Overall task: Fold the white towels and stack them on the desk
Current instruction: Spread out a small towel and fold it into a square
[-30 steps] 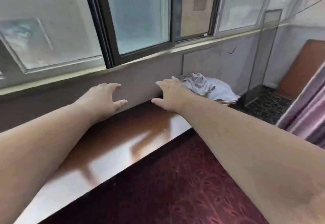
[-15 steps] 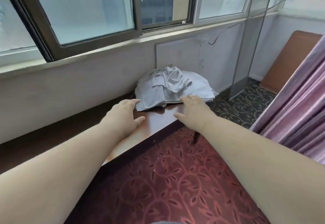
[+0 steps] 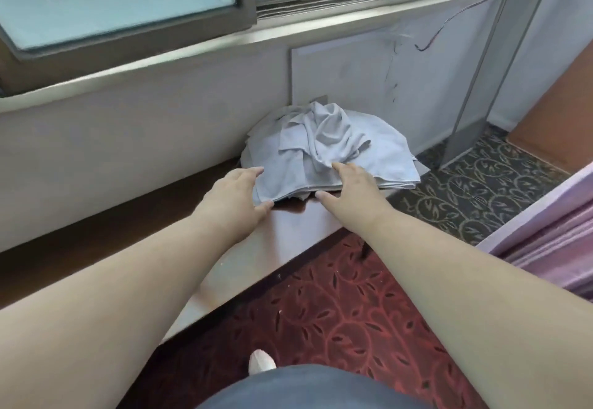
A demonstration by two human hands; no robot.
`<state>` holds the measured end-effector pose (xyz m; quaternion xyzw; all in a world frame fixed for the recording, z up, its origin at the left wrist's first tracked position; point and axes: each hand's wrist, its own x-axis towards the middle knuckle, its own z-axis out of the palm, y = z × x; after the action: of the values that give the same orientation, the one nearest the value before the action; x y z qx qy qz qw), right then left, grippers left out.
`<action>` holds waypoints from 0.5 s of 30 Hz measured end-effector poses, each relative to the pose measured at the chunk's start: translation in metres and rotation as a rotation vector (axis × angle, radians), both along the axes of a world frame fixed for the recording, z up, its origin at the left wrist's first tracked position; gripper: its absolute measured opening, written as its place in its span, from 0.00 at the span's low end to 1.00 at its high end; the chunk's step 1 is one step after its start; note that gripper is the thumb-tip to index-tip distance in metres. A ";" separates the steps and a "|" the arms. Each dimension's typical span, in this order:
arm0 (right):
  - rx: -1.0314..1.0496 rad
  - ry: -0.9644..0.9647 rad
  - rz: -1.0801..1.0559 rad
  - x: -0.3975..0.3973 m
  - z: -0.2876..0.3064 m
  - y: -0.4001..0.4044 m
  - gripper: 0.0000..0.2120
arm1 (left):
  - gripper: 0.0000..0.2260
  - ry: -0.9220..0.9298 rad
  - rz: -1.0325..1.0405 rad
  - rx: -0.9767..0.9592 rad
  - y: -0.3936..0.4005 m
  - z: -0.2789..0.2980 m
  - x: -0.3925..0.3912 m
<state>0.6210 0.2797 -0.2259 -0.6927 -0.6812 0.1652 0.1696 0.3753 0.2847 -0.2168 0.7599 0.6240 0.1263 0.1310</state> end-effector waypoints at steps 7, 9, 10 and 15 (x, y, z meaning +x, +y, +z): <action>-0.052 -0.034 -0.067 0.027 -0.005 0.126 0.37 | 0.33 0.021 -0.056 -0.036 0.151 -0.002 0.038; -0.067 0.001 -0.082 0.036 -0.009 0.152 0.37 | 0.32 0.023 -0.067 -0.051 0.184 -0.003 0.052; -0.075 0.013 -0.084 0.040 -0.013 0.164 0.37 | 0.33 0.025 -0.064 -0.067 0.197 -0.005 0.058; -0.161 0.021 -0.043 0.068 -0.033 0.233 0.39 | 0.36 0.054 -0.030 -0.158 0.256 -0.029 0.090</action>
<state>0.6888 0.5127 -0.2591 -0.7167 -0.6490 0.2229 0.1240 0.4653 0.5406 -0.2461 0.7597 0.6238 0.0541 0.1755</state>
